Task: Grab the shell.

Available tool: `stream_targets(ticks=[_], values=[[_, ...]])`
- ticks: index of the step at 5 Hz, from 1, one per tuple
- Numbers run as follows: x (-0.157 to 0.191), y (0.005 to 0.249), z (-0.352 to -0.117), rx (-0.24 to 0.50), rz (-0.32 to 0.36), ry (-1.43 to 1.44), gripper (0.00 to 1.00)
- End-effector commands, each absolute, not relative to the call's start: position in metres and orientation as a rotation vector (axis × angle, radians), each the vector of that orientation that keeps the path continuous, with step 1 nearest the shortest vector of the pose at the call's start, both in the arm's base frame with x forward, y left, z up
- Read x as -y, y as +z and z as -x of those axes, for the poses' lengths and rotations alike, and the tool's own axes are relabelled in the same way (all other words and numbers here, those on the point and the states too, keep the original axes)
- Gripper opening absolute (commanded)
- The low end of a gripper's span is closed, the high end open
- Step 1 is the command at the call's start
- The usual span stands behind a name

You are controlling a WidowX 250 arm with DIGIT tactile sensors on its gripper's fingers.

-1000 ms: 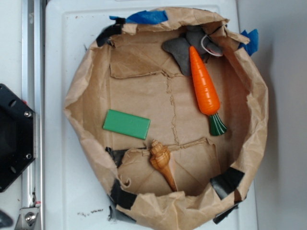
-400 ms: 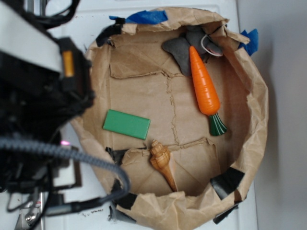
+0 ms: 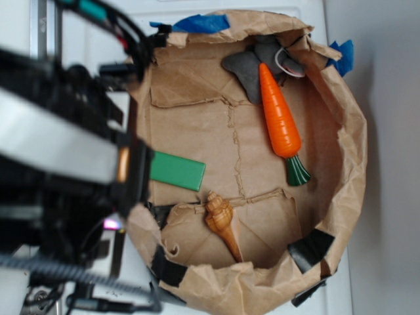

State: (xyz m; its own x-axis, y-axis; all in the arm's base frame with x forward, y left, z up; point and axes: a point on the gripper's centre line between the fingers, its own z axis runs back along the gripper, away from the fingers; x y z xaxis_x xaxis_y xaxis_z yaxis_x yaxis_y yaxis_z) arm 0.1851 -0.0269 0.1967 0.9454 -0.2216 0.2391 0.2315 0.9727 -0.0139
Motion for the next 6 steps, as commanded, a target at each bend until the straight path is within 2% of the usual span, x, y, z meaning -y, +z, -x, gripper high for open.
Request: stream_targets(ticks=[1,3,4,5,6], values=[[0.011,0.183,-0.21,0.247,0.11,-0.234,1.0],[0.008,0.186,-0.245,0.193,0.163,-0.194,1.0],[0.015,0.162,-0.245,0.179,0.154,-0.226,1.0],[0.012,0.127,-0.24,0.155,0.154,-0.252,1.0],[0.001,0.105,-0.239,0.145,0.139,-0.249,1.0]])
